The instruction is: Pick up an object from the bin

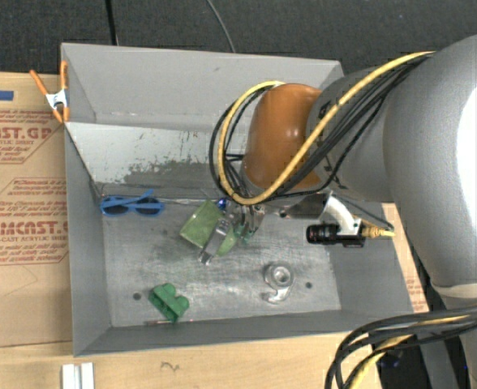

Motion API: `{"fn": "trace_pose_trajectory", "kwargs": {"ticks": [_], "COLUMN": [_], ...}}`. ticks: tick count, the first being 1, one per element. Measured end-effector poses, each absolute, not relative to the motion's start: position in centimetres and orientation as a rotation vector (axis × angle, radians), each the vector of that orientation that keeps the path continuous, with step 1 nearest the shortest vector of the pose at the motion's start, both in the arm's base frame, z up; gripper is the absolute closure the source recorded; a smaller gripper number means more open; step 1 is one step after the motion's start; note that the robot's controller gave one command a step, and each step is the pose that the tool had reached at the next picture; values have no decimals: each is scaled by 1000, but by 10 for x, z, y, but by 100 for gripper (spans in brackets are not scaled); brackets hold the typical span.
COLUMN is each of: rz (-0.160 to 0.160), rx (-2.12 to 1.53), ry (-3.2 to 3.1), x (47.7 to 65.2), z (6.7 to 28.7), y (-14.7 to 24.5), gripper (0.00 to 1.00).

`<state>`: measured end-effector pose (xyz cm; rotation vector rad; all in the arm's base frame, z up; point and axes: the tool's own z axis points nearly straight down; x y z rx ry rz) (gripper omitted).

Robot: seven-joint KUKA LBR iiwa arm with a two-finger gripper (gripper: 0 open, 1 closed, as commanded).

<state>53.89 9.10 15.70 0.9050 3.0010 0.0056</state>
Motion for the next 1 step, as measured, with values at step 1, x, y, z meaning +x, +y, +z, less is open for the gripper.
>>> {"fn": "trace_pose_trajectory", "kwargs": {"ticks": [1], "rz": [3], "rx": [905], "ry": [3005], "x": [540], "z": [182], "y": [91], "gripper": [100]}}
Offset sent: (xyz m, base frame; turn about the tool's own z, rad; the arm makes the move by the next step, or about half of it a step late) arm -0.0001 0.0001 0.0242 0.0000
